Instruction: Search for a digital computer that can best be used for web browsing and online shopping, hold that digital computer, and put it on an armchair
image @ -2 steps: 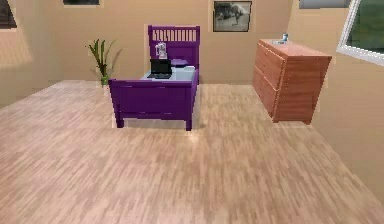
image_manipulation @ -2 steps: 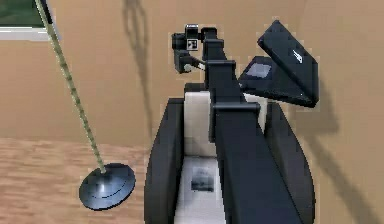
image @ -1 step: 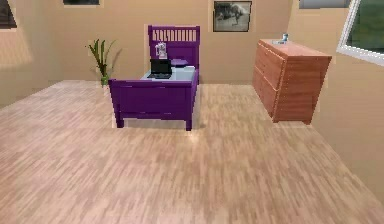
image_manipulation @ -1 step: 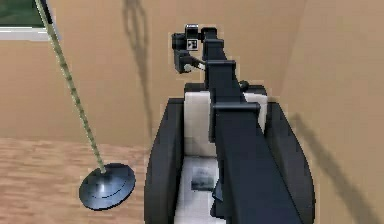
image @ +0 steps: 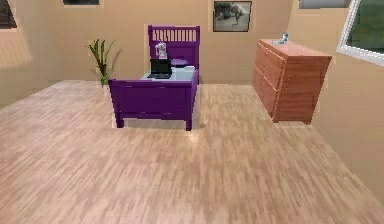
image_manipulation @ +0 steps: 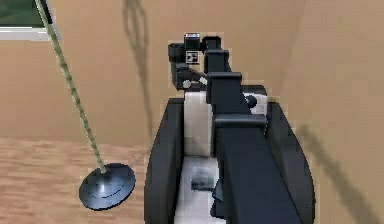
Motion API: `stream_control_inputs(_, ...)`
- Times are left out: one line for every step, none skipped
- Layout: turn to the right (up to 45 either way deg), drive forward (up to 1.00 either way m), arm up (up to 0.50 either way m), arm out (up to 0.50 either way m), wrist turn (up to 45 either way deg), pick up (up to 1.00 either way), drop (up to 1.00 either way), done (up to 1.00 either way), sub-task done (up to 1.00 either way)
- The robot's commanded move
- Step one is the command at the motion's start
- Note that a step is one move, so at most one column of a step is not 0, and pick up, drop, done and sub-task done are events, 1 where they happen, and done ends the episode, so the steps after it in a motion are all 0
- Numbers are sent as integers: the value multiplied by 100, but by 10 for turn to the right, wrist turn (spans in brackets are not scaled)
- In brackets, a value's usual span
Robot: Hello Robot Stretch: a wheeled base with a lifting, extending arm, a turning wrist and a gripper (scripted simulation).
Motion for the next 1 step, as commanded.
stream_control_inputs(0,0,0,0,0,0,0,100,0)
